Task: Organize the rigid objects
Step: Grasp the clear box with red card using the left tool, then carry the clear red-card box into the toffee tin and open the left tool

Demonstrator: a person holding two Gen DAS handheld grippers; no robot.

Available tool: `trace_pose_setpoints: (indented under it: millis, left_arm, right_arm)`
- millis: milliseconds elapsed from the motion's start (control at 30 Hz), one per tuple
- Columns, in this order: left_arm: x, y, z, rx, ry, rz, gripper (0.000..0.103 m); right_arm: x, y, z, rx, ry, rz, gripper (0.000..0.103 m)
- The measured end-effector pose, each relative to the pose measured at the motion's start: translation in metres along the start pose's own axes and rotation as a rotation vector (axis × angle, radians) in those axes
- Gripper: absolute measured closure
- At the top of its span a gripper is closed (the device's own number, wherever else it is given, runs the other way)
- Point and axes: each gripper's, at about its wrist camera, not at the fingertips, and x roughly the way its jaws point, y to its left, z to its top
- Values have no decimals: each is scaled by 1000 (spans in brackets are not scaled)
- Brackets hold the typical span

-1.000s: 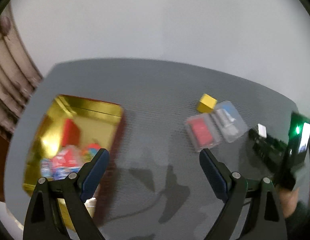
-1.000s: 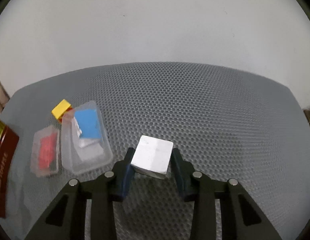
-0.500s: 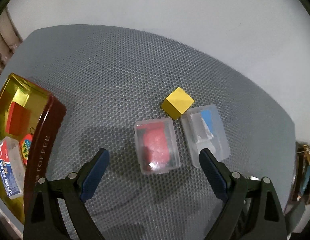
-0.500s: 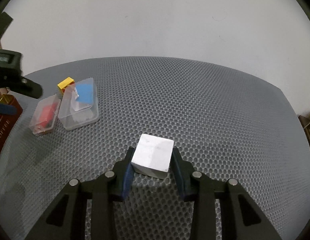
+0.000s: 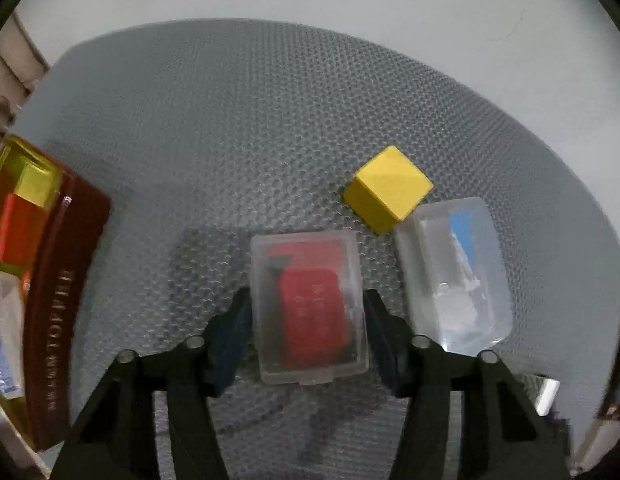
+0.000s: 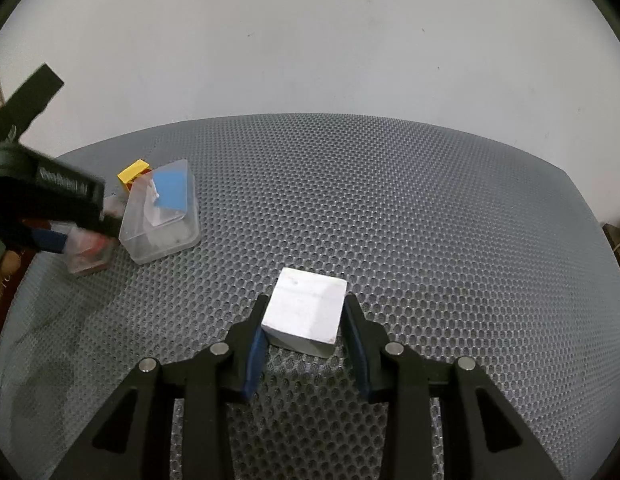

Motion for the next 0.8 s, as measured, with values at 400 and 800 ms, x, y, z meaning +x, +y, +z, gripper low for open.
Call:
trace_pose_setpoints:
  millis: [400, 800]
  left_arm:
    - [-35, 9, -36, 142, -35, -27, 53]
    - [-107, 33, -65, 263, -155, 23, 53]
  right_arm:
    - [-6, 12, 1, -20, 4, -21, 65]
    - [-7, 21, 0, -28, 5, -35, 65]
